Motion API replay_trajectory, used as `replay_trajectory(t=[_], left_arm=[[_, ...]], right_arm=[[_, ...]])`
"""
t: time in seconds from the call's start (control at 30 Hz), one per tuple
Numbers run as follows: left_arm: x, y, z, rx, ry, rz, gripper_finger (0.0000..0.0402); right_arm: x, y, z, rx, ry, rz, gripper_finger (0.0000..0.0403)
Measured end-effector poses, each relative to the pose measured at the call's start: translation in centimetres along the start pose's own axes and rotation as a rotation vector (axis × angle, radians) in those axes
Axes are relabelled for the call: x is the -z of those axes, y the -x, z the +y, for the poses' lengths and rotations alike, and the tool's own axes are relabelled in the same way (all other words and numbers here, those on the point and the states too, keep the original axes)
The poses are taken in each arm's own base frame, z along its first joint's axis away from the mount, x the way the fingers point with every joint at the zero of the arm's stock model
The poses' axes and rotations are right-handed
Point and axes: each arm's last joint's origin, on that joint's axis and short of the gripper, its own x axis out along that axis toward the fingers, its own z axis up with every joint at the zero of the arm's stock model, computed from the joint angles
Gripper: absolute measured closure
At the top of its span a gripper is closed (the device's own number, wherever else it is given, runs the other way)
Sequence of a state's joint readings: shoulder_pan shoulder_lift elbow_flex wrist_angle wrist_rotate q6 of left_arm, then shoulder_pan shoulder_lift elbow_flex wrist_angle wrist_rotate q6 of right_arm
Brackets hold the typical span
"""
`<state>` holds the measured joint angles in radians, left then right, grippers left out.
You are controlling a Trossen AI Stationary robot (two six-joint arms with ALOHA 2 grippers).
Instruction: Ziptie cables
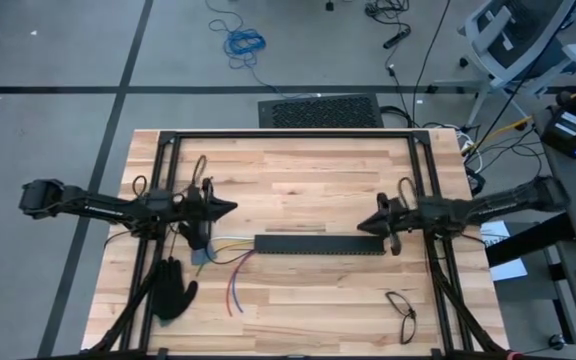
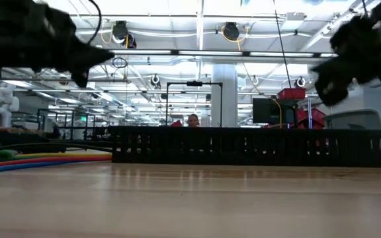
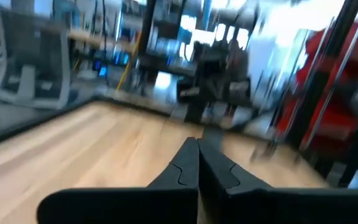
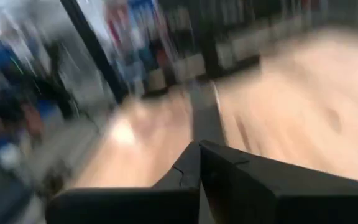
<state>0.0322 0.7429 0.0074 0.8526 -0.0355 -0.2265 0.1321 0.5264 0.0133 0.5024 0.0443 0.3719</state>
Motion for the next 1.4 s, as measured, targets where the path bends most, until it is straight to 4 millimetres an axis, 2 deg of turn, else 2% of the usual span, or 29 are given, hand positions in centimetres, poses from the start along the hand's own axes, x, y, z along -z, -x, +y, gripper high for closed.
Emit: replay_trajectory(t=[0.1, 0.27, 0.43, 0.53, 0.8, 1.4], left_arm=[[1.5, 0.1, 0.4, -0.032, -0.061, 0.157, 0.0401], [4.1, 0.8, 1.0, -0.094, -0.122, 0.427, 0.0401], [6.2, 2.1, 1.6, -0.171, -0.143, 0.684, 0.0401], [6.9, 2.9, 1.9, -0.221, -0.126, 0.785, 0.0401], [7.0, 3.1, 2.4, -0.380, -0.180, 0.782, 0.0401], [6.9, 3.0, 2.4, -0.373, -0.173, 0.782, 0.0402]], right_arm=[[1.9, 0.3, -1.2, 0.065, -0.016, 0.220, 0.0403], [3.9, 1.1, -2.1, 0.128, 0.058, 0.454, 0.0403], [4.3, 1.0, -2.5, 0.197, 0.073, 0.499, 0.0403], [4.5, 0.9, -2.5, 0.184, 0.150, 0.531, 0.0403], [4.6, 0.9, -2.6, 0.193, 0.123, 0.542, 0.0403], [4.6, 0.8, -2.6, 0.189, 0.112, 0.525, 0.0403]])
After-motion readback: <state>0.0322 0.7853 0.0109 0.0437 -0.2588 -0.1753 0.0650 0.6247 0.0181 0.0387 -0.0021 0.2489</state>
